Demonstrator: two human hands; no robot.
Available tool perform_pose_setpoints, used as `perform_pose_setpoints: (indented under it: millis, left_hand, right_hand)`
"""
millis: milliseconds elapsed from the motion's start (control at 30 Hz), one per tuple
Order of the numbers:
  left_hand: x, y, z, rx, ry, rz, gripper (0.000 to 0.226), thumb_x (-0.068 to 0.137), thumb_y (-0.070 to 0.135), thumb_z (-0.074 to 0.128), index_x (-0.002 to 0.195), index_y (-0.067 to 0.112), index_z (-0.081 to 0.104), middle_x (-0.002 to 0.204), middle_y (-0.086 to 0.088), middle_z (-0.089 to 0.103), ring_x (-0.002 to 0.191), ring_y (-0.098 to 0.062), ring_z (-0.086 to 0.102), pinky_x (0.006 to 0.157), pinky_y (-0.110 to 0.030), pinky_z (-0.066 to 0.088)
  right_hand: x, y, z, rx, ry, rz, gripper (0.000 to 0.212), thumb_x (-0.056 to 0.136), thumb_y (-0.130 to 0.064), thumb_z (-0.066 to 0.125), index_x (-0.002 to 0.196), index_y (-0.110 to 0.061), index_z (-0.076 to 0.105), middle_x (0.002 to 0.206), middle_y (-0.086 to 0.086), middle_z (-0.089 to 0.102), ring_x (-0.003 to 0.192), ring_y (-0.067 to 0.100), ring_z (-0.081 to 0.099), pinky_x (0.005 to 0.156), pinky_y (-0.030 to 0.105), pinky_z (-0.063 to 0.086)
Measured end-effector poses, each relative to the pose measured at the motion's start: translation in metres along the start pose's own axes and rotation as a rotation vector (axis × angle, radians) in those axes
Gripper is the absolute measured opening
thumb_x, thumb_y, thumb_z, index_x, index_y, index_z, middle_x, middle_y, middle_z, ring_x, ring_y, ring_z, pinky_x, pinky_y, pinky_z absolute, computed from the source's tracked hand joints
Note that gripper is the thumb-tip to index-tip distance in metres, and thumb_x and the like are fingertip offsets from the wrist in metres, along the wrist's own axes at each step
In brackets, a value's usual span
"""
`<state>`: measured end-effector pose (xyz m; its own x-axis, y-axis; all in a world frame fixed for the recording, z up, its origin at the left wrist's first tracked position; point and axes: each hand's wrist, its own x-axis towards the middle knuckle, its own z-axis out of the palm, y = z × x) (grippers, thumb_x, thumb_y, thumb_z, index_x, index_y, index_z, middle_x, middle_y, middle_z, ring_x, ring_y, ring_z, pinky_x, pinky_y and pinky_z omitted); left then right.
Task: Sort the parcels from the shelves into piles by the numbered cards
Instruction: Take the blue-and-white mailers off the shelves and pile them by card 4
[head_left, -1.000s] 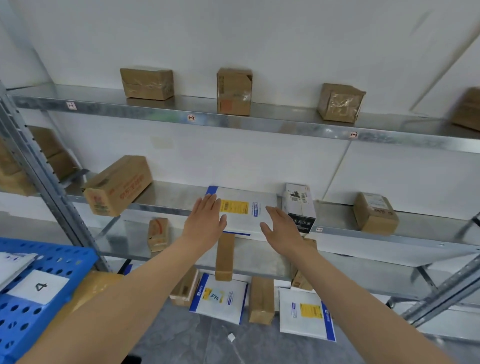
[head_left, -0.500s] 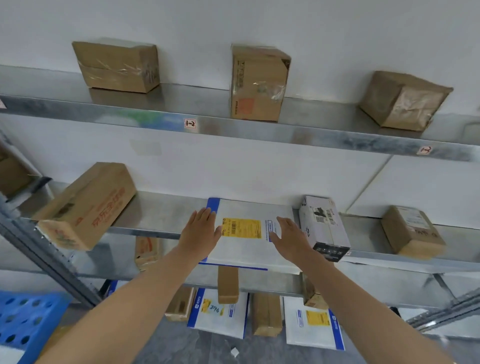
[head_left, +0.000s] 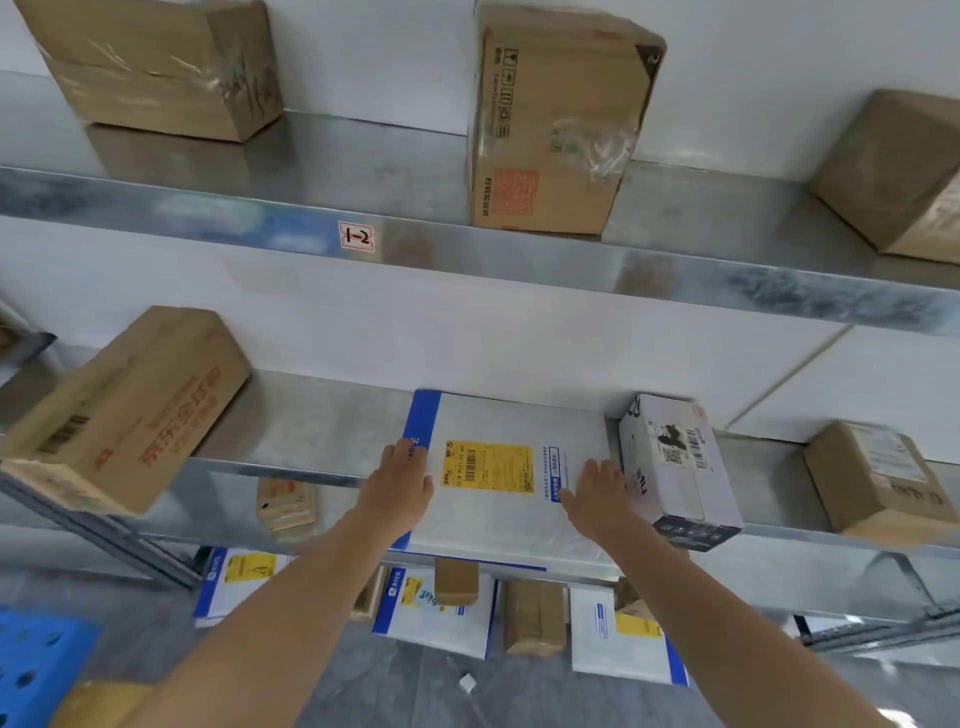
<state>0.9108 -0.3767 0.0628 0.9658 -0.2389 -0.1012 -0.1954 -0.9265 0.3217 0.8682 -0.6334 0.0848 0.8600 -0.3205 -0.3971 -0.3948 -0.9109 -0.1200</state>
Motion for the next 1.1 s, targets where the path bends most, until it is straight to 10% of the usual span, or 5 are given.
perform_pose_setpoints:
  millis: [367, 433, 700, 967, 1100]
  left_hand:
    - [0.004, -0.012, 0.011, -0.633, 0.135, -0.459, 0.047, 0.081, 0.029, 0.073, 0.114, 0.010, 0.046, 0.115, -0.012, 0.053, 0.096, -0.020, 0.058, 0.069, -0.025, 0.049]
    - [0.001, -0.020, 0.007, -0.709, 0.091, -0.487, 0.043, 0.081, 0.029, 0.073, 0.110, 0.008, 0.049, 0.107, -0.012, 0.059, 0.078, -0.013, 0.061, 0.053, -0.018, 0.043]
    - [-0.024, -0.039, -0.037, -0.814, 0.093, -0.345, 0.045, 0.086, 0.033, 0.069, 0.119, 0.012, 0.047, 0.107, -0.005, 0.060, 0.087, -0.017, 0.062, 0.067, -0.024, 0.049]
    - [-0.063, -0.039, -0.081, -1.426, -0.108, -0.293, 0.039, 0.083, 0.036, 0.070, 0.113, 0.010, 0.064, 0.110, -0.015, 0.070, 0.098, -0.032, 0.068, 0.085, -0.042, 0.055]
    - [-0.103, -0.024, -0.073, -1.892, 0.169, -0.362, 0.029, 0.088, 0.028, 0.066, 0.111, 0.011, 0.062, 0.102, -0.007, 0.074, 0.093, -0.020, 0.070, 0.080, -0.033, 0.059]
  right_hand:
    - [0.019, 0.004, 0.003, 0.312, -0.105, 0.240, 0.124, 0.073, -0.060, 0.071, 0.148, 0.006, -0.003, 0.149, 0.026, 0.026, 0.132, 0.030, 0.037, 0.111, 0.044, 0.035]
    - [0.019, 0.002, 0.002, 0.422, -0.131, 0.256, 0.112, 0.067, -0.056, 0.079, 0.142, 0.006, 0.023, 0.122, 0.015, 0.054, 0.099, 0.020, 0.055, 0.082, 0.033, 0.052]
    - [0.000, 0.001, -0.008, 0.920, -0.148, 0.270, 0.059, 0.074, -0.026, 0.083, 0.116, 0.003, 0.052, 0.109, 0.013, 0.065, 0.089, 0.028, 0.065, 0.057, 0.028, 0.049]
    - [-0.038, 0.016, -0.036, 1.089, -0.019, 0.302, 0.051, 0.084, -0.030, 0.073, 0.117, 0.003, 0.052, 0.111, 0.015, 0.062, 0.106, 0.036, 0.062, 0.096, 0.051, 0.049]
    - [-0.063, 0.007, -0.031, 1.239, 0.012, 0.243, 0.045, 0.088, -0.028, 0.069, 0.119, 0.000, 0.052, 0.117, 0.013, 0.062, 0.106, 0.035, 0.062, 0.096, 0.051, 0.050]
